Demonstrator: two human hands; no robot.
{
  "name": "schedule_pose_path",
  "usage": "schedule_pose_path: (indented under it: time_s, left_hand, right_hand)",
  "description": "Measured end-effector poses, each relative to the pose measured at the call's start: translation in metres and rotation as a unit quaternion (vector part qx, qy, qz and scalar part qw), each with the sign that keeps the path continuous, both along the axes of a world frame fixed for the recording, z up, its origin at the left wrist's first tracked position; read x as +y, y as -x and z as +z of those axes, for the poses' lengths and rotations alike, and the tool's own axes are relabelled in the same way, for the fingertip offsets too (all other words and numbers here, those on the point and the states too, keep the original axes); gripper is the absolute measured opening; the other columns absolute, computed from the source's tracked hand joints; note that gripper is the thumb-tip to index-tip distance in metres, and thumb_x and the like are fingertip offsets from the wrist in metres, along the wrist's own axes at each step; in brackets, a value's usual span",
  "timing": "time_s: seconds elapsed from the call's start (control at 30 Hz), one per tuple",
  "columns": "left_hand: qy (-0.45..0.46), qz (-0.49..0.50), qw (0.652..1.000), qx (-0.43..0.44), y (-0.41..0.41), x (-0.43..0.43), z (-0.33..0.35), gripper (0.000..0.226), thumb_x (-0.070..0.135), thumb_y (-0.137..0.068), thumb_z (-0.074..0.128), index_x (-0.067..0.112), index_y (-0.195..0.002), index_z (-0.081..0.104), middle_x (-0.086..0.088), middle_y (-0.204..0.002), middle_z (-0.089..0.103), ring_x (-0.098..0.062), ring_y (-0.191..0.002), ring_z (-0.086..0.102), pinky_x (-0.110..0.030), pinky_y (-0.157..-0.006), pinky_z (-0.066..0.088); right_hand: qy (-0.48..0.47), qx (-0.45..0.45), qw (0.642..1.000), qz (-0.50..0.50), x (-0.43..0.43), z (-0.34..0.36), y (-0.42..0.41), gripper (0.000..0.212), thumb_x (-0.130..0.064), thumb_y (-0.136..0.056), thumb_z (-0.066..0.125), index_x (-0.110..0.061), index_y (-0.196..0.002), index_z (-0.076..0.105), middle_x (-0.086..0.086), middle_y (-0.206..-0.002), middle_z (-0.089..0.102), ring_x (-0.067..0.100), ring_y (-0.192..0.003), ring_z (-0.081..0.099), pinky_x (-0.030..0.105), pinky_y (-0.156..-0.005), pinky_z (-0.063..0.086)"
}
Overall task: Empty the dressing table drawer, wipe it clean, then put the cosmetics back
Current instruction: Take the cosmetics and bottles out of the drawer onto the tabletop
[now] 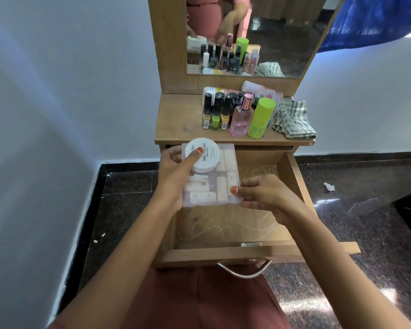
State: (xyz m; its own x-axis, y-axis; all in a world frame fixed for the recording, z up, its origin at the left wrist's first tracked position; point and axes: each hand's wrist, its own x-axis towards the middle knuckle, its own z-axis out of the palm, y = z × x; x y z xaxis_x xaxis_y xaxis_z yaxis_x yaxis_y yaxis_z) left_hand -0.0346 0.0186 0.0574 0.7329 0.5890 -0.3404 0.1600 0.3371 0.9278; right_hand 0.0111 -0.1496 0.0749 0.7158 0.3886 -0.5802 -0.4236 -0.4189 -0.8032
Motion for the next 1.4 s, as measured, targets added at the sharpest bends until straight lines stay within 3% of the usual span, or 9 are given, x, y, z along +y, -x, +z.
schedule_pose_path:
  time_s: [0.27,0.37,0.43,0.5,0.6,0.77,0.87,1.07,1.4]
  left_hand:
    - [-0.013,0.073,0.997,-0.002,-0.016,0.044,0.024,0.046,0.023,-0.079,0.071,0.009,-0.115,0.047,-0.010,-0.118,0.059,-0.024,-0.101,0.062,-0.047,-0.085,0.054]
    - [-0.036,0.070,0.997,0.004,-0.031,0.066,0.025,0.051,0.025,-0.080,0.070,0.008,-0.122,0.045,-0.012,-0.120,0.058,-0.026,-0.100,0.062,-0.049,-0.087,0.053]
    - [-0.058,0.068,0.996,0.011,-0.041,0.079,0.024,0.050,0.026,-0.081,0.067,0.011,-0.123,0.044,-0.010,-0.121,0.056,-0.026,-0.099,0.062,-0.049,-0.088,0.052]
    - [-0.094,0.060,0.994,0.016,-0.050,0.089,0.021,0.045,0.027,-0.083,0.065,0.018,-0.123,0.046,-0.005,-0.118,0.055,-0.023,-0.098,0.060,-0.045,-0.090,0.052]
    - [-0.152,0.043,0.987,0.022,-0.060,0.098,0.013,0.035,0.025,-0.086,0.060,0.021,-0.120,0.052,-0.003,-0.121,0.056,-0.021,-0.109,0.056,-0.040,-0.094,0.051]
    - [-0.195,0.011,0.980,0.040,-0.073,0.108,0.007,0.035,0.025,-0.086,0.060,0.016,-0.119,0.054,-0.006,-0.126,0.057,-0.022,-0.112,0.056,-0.038,-0.095,0.050]
    - [-0.221,-0.032,0.973,0.055,-0.079,0.110,0.004,0.043,0.030,-0.083,0.065,0.015,-0.121,0.053,-0.004,-0.128,0.054,-0.020,-0.111,0.054,-0.035,-0.094,0.049]
    - [-0.391,-0.099,0.911,0.081,-0.086,0.111,-0.004,0.074,0.043,-0.063,0.080,0.017,-0.125,0.047,-0.011,-0.130,0.044,-0.027,-0.124,0.039,-0.042,-0.105,0.037]
    - [-0.363,-0.080,0.928,0.004,-0.102,0.118,0.000,0.065,0.021,-0.067,0.080,0.012,-0.122,0.047,-0.004,-0.121,0.051,-0.013,-0.108,0.047,-0.021,-0.085,0.038]
  right_hand:
    - [-0.087,-0.108,0.990,-0.012,0.046,0.019,-0.007,0.026,-0.003,-0.081,0.065,0.003,-0.106,0.063,0.000,-0.075,0.065,-0.004,-0.052,0.061,0.008,-0.051,0.049]
    - [-0.094,-0.166,0.981,0.022,0.067,0.020,-0.012,0.037,-0.001,-0.077,0.068,0.000,-0.113,0.060,0.007,-0.093,0.070,-0.002,-0.065,0.065,0.010,-0.063,0.051]
    - [-0.058,-0.216,0.973,0.052,0.080,0.017,-0.015,0.050,-0.001,-0.072,0.072,-0.003,-0.119,0.055,0.011,-0.110,0.068,0.010,-0.085,0.065,0.022,-0.080,0.053]
    - [-0.003,-0.283,0.956,0.077,0.093,0.015,-0.017,0.052,0.000,-0.071,0.072,-0.003,-0.121,0.055,0.011,-0.114,0.066,0.014,-0.093,0.062,0.018,-0.079,0.050]
    - [0.042,-0.383,0.919,0.081,0.107,0.009,-0.020,0.035,0.002,-0.075,0.068,0.003,-0.109,0.061,0.014,-0.103,0.068,0.006,-0.076,0.056,0.004,-0.060,0.043]
    - [0.095,-0.447,0.886,0.080,0.118,-0.004,-0.025,0.009,0.000,-0.081,0.063,-0.004,-0.089,0.063,0.000,-0.075,0.059,0.006,-0.062,0.048,0.010,-0.055,0.041]
    - [0.122,-0.480,0.865,0.079,0.123,-0.004,-0.027,0.027,0.000,-0.084,0.059,0.002,-0.111,0.059,0.014,-0.100,0.065,0.015,-0.080,0.056,0.027,-0.076,0.048]
    - [0.191,-0.522,0.825,0.097,0.131,-0.008,-0.025,0.034,0.000,-0.087,0.052,-0.004,-0.120,0.054,0.013,-0.131,0.049,0.027,-0.114,0.051,0.033,-0.090,0.045]
    - [0.244,-0.582,0.763,0.139,0.142,-0.009,-0.032,0.029,0.007,-0.084,0.054,0.005,-0.112,0.058,0.021,-0.130,0.051,0.036,-0.103,0.059,0.039,-0.083,0.050]
